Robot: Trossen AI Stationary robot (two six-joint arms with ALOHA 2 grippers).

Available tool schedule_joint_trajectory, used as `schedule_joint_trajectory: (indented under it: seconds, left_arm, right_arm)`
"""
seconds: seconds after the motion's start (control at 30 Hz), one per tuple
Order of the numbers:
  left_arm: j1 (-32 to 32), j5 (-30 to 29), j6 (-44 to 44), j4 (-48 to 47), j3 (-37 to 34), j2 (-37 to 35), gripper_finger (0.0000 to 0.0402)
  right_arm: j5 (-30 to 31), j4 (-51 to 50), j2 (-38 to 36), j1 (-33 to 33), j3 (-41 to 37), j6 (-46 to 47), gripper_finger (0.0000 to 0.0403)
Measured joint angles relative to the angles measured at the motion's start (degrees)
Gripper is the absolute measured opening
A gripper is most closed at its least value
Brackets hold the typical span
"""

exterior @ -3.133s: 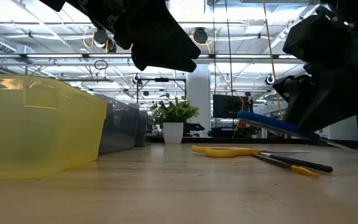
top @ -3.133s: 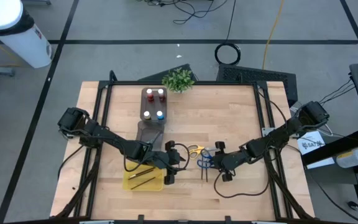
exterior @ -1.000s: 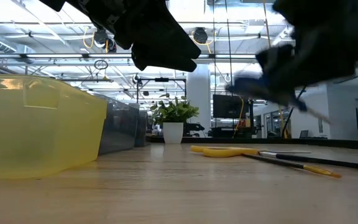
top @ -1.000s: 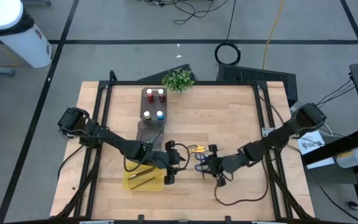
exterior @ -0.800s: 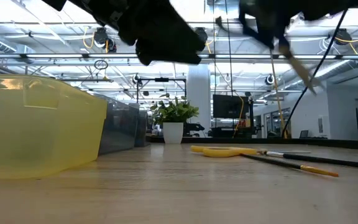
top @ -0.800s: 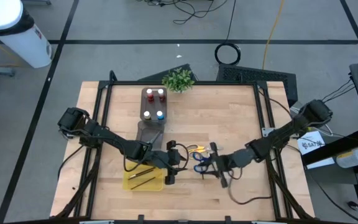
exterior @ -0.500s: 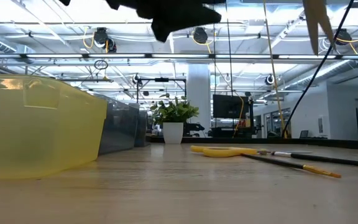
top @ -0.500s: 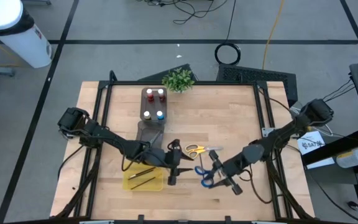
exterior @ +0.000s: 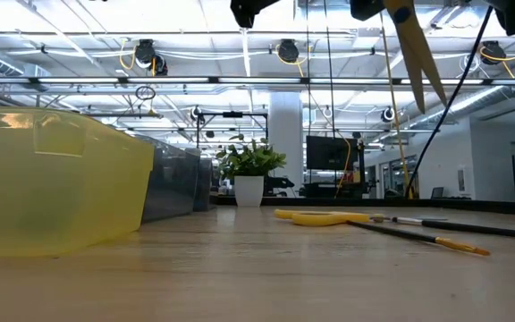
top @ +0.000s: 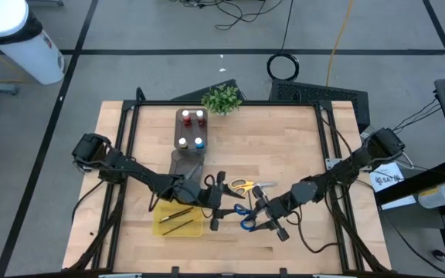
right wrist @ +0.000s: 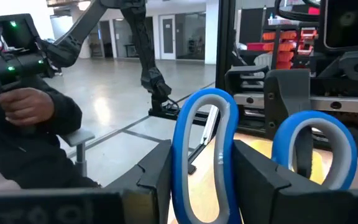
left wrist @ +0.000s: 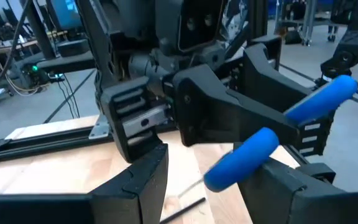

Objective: Pick & Place Paint Supplies
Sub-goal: Put the blue scissors into the bottom black bin

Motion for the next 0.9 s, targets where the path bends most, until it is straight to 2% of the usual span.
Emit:
schedule_joint_trajectory:
  seconds: [0.17, 0.23, 0.3, 0.43, 0.53, 0.63, 0.73, 0.9]
  left_arm:
    - [0.3, -1.4, 0.0, 0.6, 0.0, 0.0, 0.0189]
    - [0.3, -1.5, -0.1, 0.8, 0.0, 0.0, 0.0173]
    - [0.3, 0.0, -1.0, 0.9, 0.0, 0.0, 0.0138]
    - [0.5, 6.2, -2.0, 1.7, 0.0, 0.0, 0.0038]
    - [0.1, 6.6, -1.9, 1.7, 0.0, 0.0, 0.0036]
    - [-0.1, 6.5, -2.1, 1.3, 0.0, 0.0, 0.0036]
    - [0.2, 6.3, -2.3, 1.0, 0.0, 0.0, 0.0036]
    - [0.5, 6.1, -3.0, 1.2, 0.0, -0.2, 0.0036]
  right_arm:
    - [0.1, 0.8, 0.4, -0.2, 0.0, 0.0, 0.0120]
    - [0.3, 0.9, 0.4, -0.2, 0.0, -0.5, 0.0120]
    - [0.8, 0.8, 0.4, -0.2, 0.0, -1.6, 0.0120]
    - [6.7, 0.8, 0.4, -0.1, 0.1, -3.0, 0.0133]
    - [10.9, 0.4, 0.5, 0.0, 0.1, -1.7, 0.0181]
    - [11.3, 0.6, 0.5, -0.4, 0.1, 0.3, 0.0209]
    - [13.3, 0.5, 0.5, -1.3, 0.0, 0.1, 0.0203]
    - [15.6, 1.9, 0.5, -2.9, 0.0, -5.2, 0.0165]
